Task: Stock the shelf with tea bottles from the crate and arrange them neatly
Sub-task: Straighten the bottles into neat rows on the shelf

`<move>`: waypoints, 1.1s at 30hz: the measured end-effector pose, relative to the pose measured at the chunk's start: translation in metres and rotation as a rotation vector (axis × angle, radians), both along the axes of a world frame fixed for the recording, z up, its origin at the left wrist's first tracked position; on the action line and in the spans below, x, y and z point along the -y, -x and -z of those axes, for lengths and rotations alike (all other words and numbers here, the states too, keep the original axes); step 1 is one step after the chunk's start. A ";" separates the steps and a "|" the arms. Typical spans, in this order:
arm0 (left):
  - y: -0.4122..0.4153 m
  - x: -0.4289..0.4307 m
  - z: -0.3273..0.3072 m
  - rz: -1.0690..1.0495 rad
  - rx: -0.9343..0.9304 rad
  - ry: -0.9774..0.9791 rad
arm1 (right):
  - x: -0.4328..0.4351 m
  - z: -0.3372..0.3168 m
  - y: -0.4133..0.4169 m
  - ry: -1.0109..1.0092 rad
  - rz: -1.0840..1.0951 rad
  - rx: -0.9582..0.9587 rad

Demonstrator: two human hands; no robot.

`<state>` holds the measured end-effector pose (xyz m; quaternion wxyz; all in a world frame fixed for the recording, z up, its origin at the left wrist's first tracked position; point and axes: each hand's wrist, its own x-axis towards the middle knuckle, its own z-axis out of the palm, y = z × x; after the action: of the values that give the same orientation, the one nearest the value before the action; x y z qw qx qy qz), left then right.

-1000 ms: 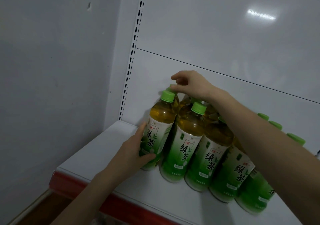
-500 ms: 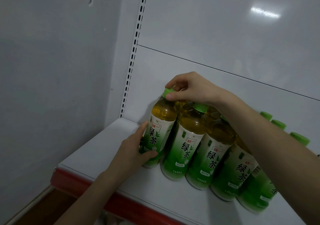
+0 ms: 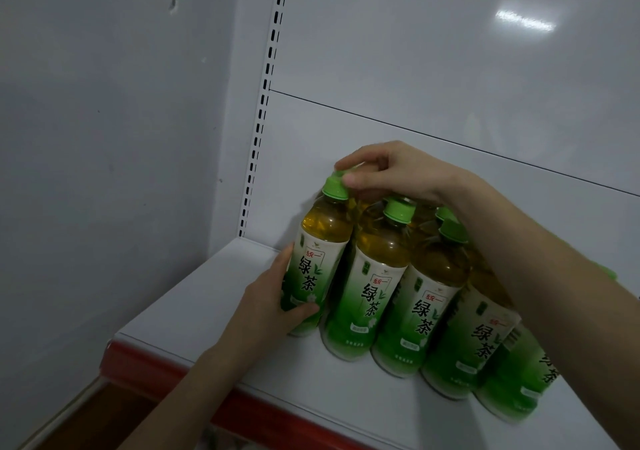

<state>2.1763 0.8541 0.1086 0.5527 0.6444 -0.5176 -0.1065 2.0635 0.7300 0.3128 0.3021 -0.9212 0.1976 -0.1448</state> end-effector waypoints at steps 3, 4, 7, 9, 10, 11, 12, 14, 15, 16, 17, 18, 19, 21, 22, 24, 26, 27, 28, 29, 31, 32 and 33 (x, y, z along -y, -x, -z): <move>0.000 0.002 0.003 0.004 0.000 0.023 | 0.022 -0.010 -0.002 0.035 0.144 0.217; 0.000 0.002 0.004 0.003 0.004 0.027 | 0.032 -0.012 -0.005 0.118 0.204 0.224; 0.000 0.004 0.006 0.005 0.006 0.030 | 0.053 -0.012 -0.021 0.266 0.291 0.110; 0.000 0.005 0.007 0.013 0.006 0.039 | 0.061 -0.012 -0.032 0.292 0.297 0.037; 0.000 0.004 0.007 0.018 0.002 0.040 | 0.064 -0.012 -0.037 0.305 0.292 0.004; 0.000 0.004 0.008 0.025 -0.006 0.036 | 0.066 -0.011 -0.042 0.322 0.280 -0.029; -0.001 0.004 0.008 0.030 -0.017 0.031 | 0.068 -0.010 -0.046 0.340 0.266 -0.064; -0.002 0.004 0.008 0.035 -0.032 0.018 | 0.070 -0.007 -0.055 0.373 0.239 -0.134; -0.002 0.004 0.009 0.035 -0.033 0.014 | 0.071 -0.005 -0.058 0.394 0.231 -0.162; -0.003 0.004 0.008 0.035 -0.032 0.013 | 0.072 -0.003 -0.061 0.420 0.231 -0.177; -0.003 0.004 0.008 0.031 -0.032 0.013 | 0.072 -0.002 -0.063 0.446 0.236 -0.176; -0.003 0.004 0.008 0.027 -0.031 0.015 | 0.073 0.000 -0.064 0.466 0.245 -0.165; -0.003 0.004 0.008 0.023 -0.028 0.019 | 0.073 0.000 -0.065 0.481 0.253 -0.156; -0.003 0.004 0.008 0.020 -0.018 0.016 | 0.073 0.001 -0.066 0.506 0.256 -0.161; -0.003 0.004 0.007 0.023 -0.017 0.012 | 0.073 0.000 -0.065 0.515 0.251 -0.176; -0.003 0.004 0.007 0.026 -0.017 0.013 | 0.070 -0.001 -0.063 0.520 0.237 -0.206; -0.002 0.004 0.008 0.029 -0.015 0.024 | 0.068 -0.005 -0.056 0.524 0.234 -0.189; -0.002 0.004 0.008 0.031 -0.013 0.032 | 0.067 -0.007 -0.051 0.524 0.238 -0.160; -0.002 0.004 0.008 0.034 -0.012 0.038 | 0.065 -0.010 -0.046 0.522 0.241 -0.129; -0.002 0.005 0.009 0.033 -0.012 0.038 | 0.064 -0.013 -0.040 0.518 0.243 -0.108; -0.002 0.006 0.009 0.024 0.005 0.022 | 0.063 -0.017 -0.027 0.504 0.250 -0.099; -0.001 0.005 0.009 0.004 0.027 0.009 | 0.064 -0.019 -0.020 0.497 0.259 -0.102; 0.000 0.004 0.009 -0.040 0.073 0.011 | 0.065 -0.020 -0.013 0.489 0.276 -0.102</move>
<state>2.1767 0.8498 0.0999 0.5388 0.6551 -0.5252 -0.0690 2.0765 0.6645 0.3331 0.0383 -0.9373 0.2951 -0.1815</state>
